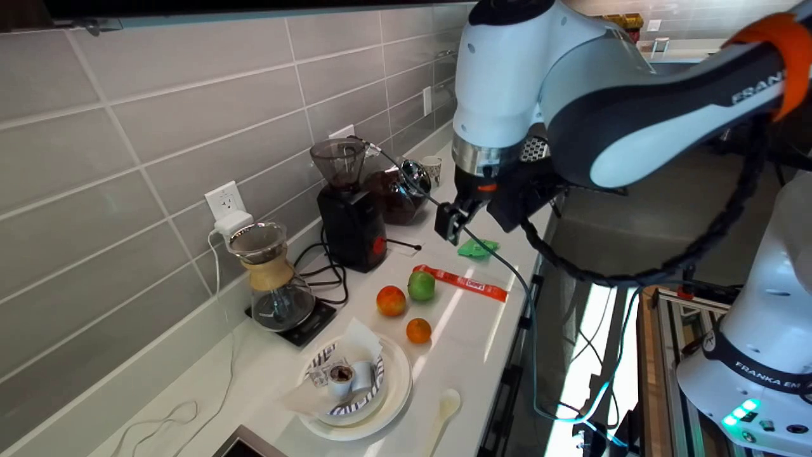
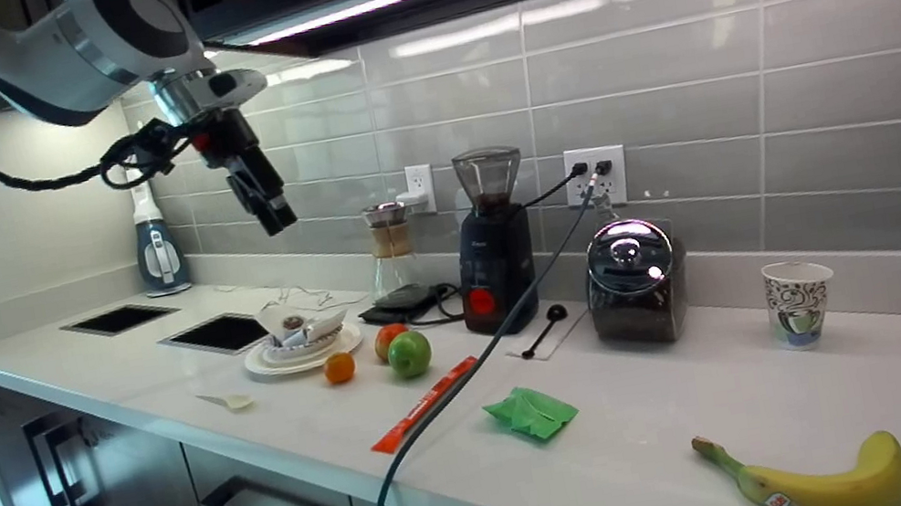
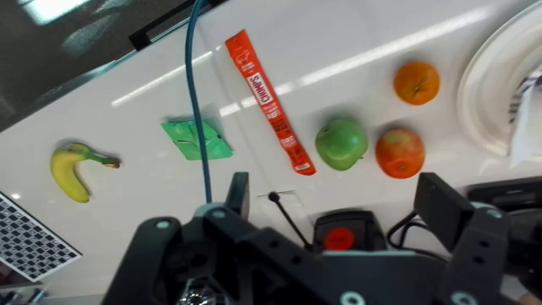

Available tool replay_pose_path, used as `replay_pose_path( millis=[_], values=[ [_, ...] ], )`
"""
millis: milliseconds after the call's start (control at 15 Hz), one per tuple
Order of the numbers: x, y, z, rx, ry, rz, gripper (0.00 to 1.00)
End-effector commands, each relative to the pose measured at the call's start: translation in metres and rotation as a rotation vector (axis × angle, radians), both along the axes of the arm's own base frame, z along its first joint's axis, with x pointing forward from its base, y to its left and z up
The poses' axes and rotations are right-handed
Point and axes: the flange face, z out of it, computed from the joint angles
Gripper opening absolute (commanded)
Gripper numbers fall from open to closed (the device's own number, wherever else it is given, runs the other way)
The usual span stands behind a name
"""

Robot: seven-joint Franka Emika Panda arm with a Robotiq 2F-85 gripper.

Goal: Move the silver lid to the counter, and then place it back on the clear object

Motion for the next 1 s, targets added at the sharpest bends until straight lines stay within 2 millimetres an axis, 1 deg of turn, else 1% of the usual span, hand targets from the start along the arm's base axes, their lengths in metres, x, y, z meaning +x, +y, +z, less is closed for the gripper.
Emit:
replay_pose_path(
  millis=[0,133,267,333,400,467,733,933],
  values=[
    [0.043,-0.061,0.000,-0.032,-0.066,-0.089,1.00],
    [0.065,-0.084,0.002,-0.081,-0.077,-0.093,1.00],
    [0.086,-0.096,0.003,-0.132,-0.074,-0.070,1.00],
    [0.062,-0.093,0.008,-0.101,-0.069,-0.070,1.00],
    [0.069,-0.097,0.007,-0.101,-0.067,-0.072,1.00],
    [0.070,-0.098,0.006,-0.098,-0.064,-0.073,1.00],
    [0.068,-0.093,0.009,-0.098,-0.071,-0.063,1.00],
    [0.067,-0.093,0.009,-0.098,-0.071,-0.064,1.00]
  ],
)
